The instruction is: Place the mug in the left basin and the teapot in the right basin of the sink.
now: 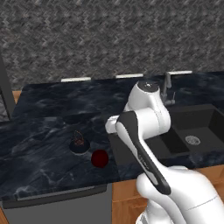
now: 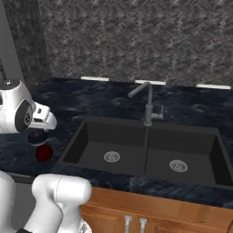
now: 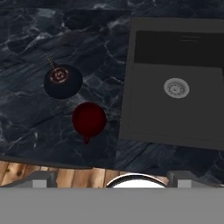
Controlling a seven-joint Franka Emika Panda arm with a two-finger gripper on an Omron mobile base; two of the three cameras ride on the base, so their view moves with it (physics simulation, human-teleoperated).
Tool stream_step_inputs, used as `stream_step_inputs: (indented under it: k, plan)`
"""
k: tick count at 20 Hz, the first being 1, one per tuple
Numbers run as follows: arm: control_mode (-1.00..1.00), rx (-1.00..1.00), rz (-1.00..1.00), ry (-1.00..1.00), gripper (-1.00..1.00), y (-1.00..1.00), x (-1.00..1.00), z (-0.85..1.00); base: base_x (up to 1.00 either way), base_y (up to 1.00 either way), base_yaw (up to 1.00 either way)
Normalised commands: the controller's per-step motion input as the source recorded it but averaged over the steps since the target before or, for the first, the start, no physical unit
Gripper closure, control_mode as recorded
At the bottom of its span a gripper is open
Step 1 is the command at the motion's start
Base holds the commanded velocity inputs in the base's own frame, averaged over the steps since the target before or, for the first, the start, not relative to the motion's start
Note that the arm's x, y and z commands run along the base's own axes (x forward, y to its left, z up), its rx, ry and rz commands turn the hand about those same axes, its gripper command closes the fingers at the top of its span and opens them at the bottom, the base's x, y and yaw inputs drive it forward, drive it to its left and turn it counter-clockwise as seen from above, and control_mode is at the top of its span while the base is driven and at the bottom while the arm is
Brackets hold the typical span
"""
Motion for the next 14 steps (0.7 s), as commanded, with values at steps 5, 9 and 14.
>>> stream_step_inputs:
  k: [5,9,14]
  plan:
    - [-1.0,-0.01,0.0,-0.03,-1.0,0.18,-0.1,-0.18,0.0,0.0,0.0]
    - [-1.0,-0.02,0.0,0.0,-1.0,0.15,-0.06,-0.2,0.0,0.0,0.0]
    - [-1.0,0.0,-0.03,0.0,-1.0,0.2,-0.06,-0.2,0.0,0.0,0.0]
